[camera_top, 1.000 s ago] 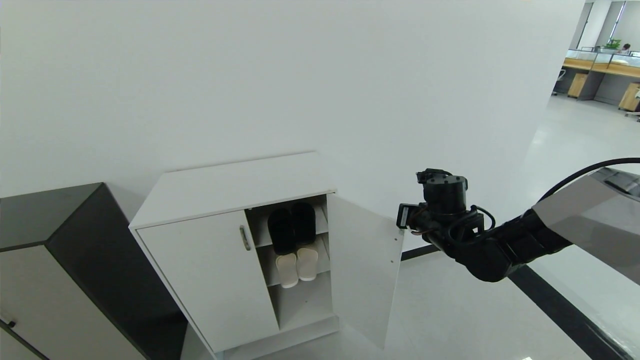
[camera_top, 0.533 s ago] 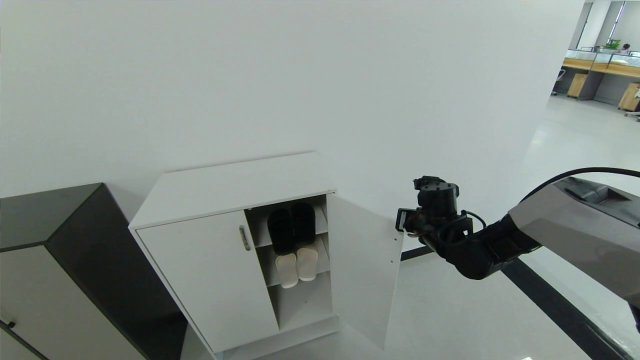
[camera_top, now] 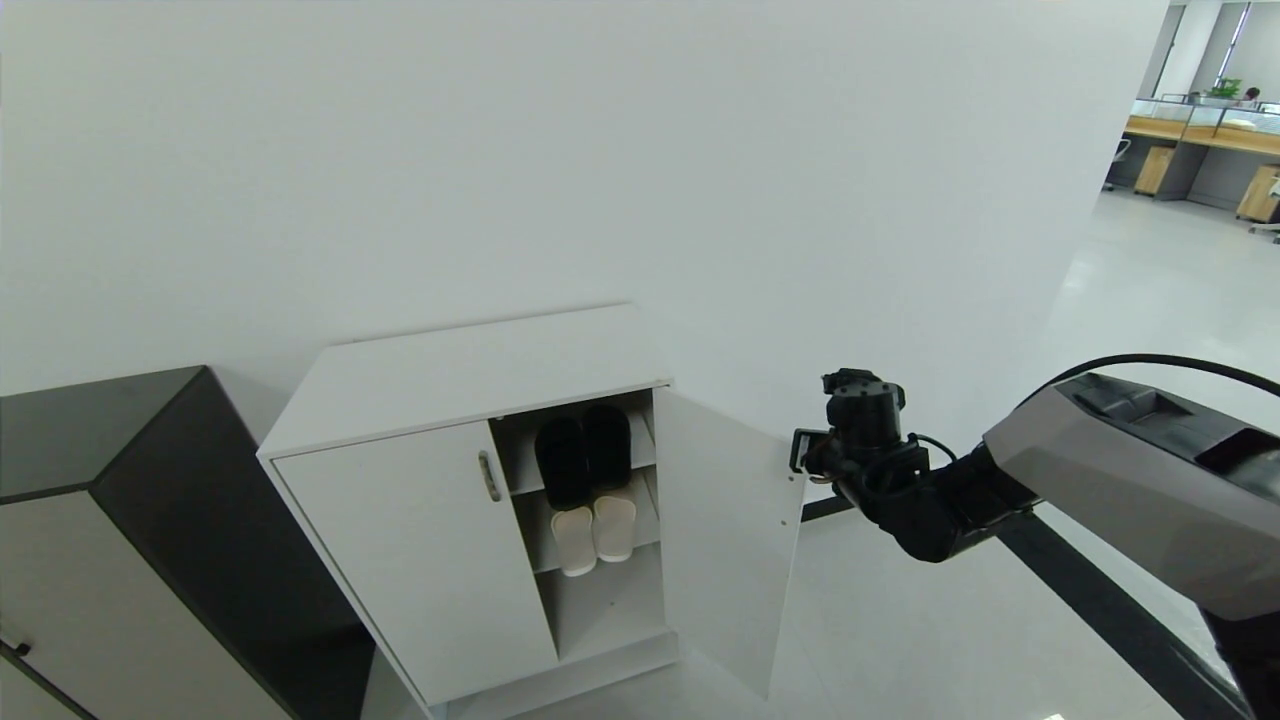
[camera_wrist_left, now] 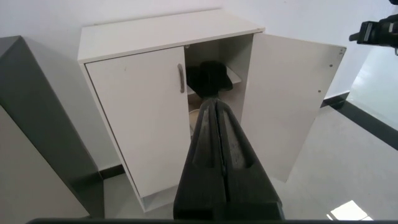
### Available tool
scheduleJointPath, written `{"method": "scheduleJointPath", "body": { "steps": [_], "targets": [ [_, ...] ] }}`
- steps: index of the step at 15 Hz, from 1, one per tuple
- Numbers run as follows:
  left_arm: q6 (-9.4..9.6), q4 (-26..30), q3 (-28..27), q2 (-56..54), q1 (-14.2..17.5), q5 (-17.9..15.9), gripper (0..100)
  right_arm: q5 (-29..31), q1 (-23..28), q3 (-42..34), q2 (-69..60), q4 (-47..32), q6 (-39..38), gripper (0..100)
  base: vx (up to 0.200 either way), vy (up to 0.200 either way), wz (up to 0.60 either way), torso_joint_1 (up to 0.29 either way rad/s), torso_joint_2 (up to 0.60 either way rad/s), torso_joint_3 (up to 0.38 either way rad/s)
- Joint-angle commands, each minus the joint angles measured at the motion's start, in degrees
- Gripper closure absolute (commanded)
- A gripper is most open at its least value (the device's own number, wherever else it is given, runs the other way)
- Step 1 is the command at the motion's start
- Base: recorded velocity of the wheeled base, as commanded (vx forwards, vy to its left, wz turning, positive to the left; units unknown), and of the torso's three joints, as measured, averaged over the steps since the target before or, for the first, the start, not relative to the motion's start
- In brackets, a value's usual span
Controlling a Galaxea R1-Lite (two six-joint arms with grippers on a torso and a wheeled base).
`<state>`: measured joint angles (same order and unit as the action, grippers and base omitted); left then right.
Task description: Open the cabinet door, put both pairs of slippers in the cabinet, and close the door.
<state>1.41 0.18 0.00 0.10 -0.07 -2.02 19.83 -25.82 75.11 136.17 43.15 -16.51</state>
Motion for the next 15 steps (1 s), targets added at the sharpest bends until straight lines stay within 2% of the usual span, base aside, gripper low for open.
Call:
{"method": "scheduleJointPath", "body": {
  "steps": [1,8,15],
  "targets": [
    [-0.01,-0.01,0.0,-0.01,-0.01,0.0,100,0.03,0.42,1.71,1.47,-0.09,0.07,100,0.0,0.0,0.0,0.0,0.0,0.0],
    [-0.01,-0.01,0.0,-0.01,-0.01,0.0,100,-0.32,1.65,8.83,5.07,-2.02,0.25,100,0.0,0.0,0.0,0.0,0.0,0.0],
    [-0.01,-0.01,0.0,-0.01,0.07,0.0,100,-0.32,1.83,8.92,5.6,-2.9,0.16,100,0.0,0.0,0.0,0.0,0.0,0.0]
  ]
}}
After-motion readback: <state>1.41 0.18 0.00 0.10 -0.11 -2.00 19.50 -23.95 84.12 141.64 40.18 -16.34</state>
